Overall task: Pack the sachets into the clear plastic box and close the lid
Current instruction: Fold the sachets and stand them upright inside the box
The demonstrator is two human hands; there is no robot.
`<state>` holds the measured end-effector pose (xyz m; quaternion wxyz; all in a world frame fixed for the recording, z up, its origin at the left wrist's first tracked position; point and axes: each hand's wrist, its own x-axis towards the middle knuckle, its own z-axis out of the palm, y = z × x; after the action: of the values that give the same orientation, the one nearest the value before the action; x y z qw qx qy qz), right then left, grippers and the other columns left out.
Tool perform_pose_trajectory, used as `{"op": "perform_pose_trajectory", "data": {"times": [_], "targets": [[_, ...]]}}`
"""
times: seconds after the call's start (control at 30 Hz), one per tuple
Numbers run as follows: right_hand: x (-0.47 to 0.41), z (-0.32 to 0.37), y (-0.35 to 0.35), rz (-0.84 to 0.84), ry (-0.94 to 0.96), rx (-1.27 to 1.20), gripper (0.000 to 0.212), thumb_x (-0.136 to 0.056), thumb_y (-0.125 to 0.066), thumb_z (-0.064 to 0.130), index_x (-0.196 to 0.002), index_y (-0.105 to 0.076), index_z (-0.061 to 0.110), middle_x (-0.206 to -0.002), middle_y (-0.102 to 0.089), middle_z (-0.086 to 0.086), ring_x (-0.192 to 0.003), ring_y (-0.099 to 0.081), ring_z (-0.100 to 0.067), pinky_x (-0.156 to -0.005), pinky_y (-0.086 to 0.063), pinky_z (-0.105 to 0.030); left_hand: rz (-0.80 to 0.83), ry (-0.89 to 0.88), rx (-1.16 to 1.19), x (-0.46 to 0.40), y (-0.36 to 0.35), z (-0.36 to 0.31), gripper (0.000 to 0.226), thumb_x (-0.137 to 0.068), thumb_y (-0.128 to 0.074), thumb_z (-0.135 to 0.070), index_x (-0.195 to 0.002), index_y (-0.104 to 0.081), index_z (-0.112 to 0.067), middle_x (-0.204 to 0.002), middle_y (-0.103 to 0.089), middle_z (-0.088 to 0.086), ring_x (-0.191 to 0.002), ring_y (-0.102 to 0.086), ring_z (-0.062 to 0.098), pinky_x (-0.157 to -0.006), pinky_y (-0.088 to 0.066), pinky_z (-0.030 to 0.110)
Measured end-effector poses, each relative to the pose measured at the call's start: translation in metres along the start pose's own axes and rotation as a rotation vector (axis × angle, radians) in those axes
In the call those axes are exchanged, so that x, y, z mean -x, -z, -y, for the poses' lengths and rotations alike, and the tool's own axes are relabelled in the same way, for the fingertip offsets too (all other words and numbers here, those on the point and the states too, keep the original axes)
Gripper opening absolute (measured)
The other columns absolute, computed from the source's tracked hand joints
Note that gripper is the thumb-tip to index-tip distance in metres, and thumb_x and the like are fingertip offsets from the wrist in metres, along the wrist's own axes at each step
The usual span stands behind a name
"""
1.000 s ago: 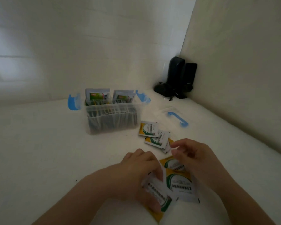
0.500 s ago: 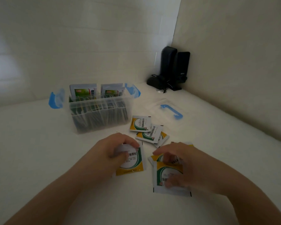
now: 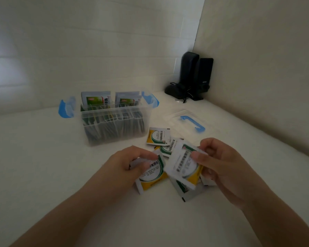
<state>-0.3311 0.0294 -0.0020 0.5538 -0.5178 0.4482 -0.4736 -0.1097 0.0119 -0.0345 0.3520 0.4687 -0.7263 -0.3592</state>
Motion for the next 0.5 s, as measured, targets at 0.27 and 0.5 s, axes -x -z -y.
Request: {"op": "perform_pose_trajectory", "data": {"times": [0.27, 0.5], "targets": [[-0.007, -0.020, -0.022, 0.021, -0.016, 0.103, 0.020, -0.079, -0.065, 0.002, -0.085, -0.047, 0.010, -0.099, -0.071, -0.008, -0.082, -0.070, -0.018, -0.063, -0.057, -0.023, -0.065, -0.009, 0.126, 0.002, -0.006, -0.011, 0.038, -0.057, -0.053, -0.064, -0.088, -0.059, -0.042, -0.096, -0.063, -0.023, -0.088, -0.059, -0.013, -0.065, -0.044, 0.001], [-0.005, -0.005, 0.004, -0.130, 0.123, 0.826, 0.012, -0.075, -0.066, 0.034, -0.073, -0.056, 0.040, -0.079, -0.060, 0.018, -0.073, -0.053, 0.014, -0.055, -0.043, -0.008, -0.145, -0.012, 0.055, 0.001, -0.002, 0.000, 0.017, -0.083, -0.061, -0.018, -0.085, -0.057, -0.034, -0.086, -0.065, -0.014, -0.077, -0.062, 0.003, -0.059, -0.046, 0.010]]}}
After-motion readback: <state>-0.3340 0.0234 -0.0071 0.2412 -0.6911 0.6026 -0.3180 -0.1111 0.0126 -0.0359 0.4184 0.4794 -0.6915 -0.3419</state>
